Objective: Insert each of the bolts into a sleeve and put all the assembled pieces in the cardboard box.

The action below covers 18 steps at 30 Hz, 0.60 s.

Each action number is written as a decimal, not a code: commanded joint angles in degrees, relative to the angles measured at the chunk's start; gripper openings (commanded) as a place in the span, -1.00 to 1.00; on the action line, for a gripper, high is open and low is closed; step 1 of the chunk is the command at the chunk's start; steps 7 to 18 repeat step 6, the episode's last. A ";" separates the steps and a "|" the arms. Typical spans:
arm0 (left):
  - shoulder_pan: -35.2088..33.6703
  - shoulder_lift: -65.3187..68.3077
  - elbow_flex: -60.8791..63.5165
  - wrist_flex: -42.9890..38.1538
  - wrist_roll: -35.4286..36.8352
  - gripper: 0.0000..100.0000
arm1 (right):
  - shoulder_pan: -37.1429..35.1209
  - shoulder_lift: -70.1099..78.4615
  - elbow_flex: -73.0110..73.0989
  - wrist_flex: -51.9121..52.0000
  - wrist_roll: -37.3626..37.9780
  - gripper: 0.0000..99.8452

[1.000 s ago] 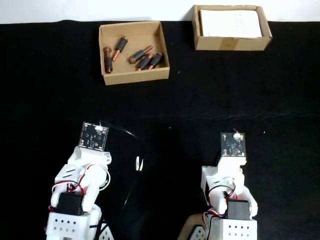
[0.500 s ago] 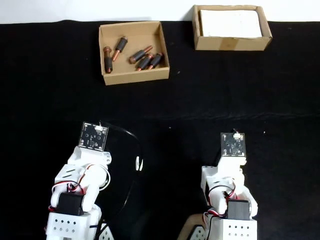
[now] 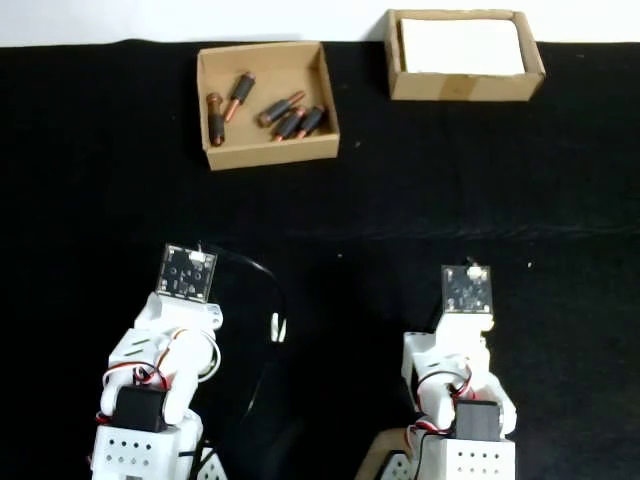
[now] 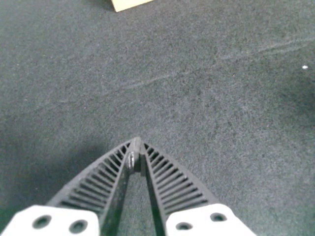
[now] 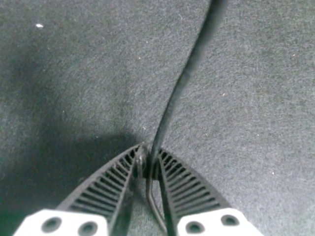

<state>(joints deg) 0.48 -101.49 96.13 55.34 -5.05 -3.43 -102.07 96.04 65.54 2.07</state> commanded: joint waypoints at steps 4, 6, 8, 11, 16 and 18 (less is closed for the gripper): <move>0.57 -0.66 1.19 0.26 -0.18 -0.98 | 0.48 -0.84 7.34 0.04 0.00 -0.96; 0.57 -0.66 1.19 0.26 -0.18 -0.98 | 0.48 -0.84 7.34 0.04 0.00 -0.96; 0.57 -0.66 1.19 0.26 -0.18 -0.98 | 0.48 -0.84 7.34 0.04 0.00 -0.96; 0.57 -0.66 1.19 0.26 -0.18 -0.98 | 0.48 -0.84 7.34 0.04 0.00 -0.96; 0.57 -0.66 1.19 0.26 -0.18 -0.98 | 0.48 -0.84 7.34 0.04 0.00 -0.96; 0.57 -0.66 1.19 0.26 -0.18 -0.98 | 0.48 -0.84 7.34 0.04 0.00 -0.96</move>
